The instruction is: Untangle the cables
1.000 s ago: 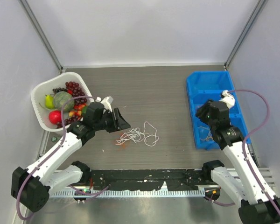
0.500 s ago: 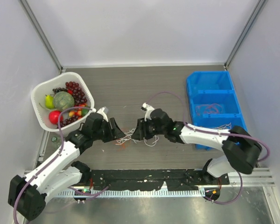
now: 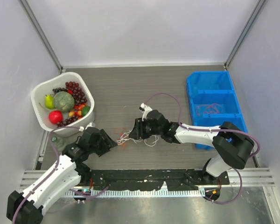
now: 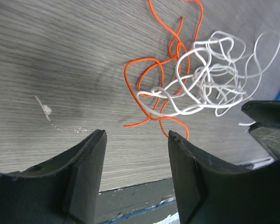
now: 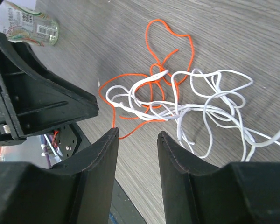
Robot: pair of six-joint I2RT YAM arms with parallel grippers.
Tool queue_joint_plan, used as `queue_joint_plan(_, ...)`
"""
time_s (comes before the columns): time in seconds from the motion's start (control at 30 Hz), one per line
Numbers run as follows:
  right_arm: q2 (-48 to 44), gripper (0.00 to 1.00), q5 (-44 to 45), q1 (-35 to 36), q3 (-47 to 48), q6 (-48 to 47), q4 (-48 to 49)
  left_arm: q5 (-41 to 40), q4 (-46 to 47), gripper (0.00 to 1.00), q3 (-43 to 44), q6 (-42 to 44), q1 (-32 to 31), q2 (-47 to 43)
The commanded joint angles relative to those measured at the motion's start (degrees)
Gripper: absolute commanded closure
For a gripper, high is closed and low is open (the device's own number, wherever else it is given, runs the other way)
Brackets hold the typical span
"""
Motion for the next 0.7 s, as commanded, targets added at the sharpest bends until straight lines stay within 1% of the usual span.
queue_joint_plan(0.0, -0.2, 0.56, 3.4, -0.1, 1.6, -1.0, -0.2, -5.3, 3.6, 0.39, -1.2, -6.8, -0.1, -2.9)
queue_joint_plan(0.13, -0.2, 0.56, 2.8, -0.1, 1.7, -1.6, -0.3, -6.0, 6.5, 0.39, -1.0, -7.4, 0.3, -0.5)
queue_joint_plan(0.33, -0.9, 0.56, 2.7, -0.1, 2.2, -2.9, -1.1, -6.0, 10.4, 0.49, -0.1, -6.9, 1.7, 4.9)
queue_joint_plan(0.53, -1.2, 0.56, 4.5, -0.1, 2.3, -3.1, -2.7, -3.9, 12.6, 0.58, -0.7, -7.0, 1.8, 7.3)
queue_joint_plan(0.67, -0.5, 0.55, 5.2, -0.1, 2.4, -2.8, -2.7, -2.6, 14.6, 0.67, -1.4, -7.4, 1.8, 8.6)
